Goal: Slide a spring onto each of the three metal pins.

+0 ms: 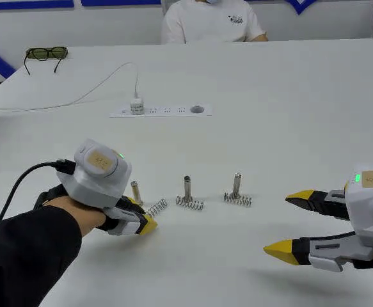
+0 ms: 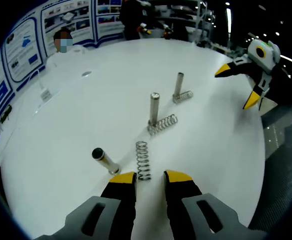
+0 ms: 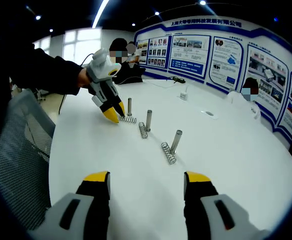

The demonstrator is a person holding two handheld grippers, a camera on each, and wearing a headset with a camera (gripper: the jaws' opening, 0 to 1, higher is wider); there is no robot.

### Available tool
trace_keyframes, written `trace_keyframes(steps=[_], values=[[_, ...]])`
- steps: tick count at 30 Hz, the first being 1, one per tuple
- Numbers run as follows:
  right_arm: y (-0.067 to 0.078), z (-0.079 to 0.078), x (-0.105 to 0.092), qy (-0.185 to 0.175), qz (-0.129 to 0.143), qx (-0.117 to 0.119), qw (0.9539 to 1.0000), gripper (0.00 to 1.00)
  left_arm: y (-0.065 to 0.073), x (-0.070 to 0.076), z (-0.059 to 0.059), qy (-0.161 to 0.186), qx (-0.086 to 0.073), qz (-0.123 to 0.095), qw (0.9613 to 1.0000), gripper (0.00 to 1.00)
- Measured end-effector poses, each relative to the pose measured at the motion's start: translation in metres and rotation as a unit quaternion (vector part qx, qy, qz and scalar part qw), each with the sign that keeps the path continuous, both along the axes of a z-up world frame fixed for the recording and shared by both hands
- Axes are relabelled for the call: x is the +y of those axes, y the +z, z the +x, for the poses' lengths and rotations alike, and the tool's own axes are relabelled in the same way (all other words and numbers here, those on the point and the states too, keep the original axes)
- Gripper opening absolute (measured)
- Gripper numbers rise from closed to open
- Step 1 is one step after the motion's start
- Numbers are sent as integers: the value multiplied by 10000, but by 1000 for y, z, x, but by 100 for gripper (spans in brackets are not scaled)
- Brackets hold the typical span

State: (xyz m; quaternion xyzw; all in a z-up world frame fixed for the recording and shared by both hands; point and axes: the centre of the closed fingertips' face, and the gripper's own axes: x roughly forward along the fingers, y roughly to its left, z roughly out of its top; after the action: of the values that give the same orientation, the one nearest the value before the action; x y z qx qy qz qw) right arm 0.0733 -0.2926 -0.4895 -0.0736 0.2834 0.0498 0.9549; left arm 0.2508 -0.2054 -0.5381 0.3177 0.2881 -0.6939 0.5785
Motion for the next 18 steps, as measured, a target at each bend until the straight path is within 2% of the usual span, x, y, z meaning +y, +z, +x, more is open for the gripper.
trace_keyframes(steps=[6,11,18], values=[[1,0,-1,-18,5,-21,10000,60,-3,-3,0,106,-106,46,9999,17],[1,0,-1,-20,6,-28,10000,60,-4,-4,6,167,-253,48,9995,12],[4,1,0,-4,-12,-60,10000,60,-2,0,4,204,-126,44,9997,11]])
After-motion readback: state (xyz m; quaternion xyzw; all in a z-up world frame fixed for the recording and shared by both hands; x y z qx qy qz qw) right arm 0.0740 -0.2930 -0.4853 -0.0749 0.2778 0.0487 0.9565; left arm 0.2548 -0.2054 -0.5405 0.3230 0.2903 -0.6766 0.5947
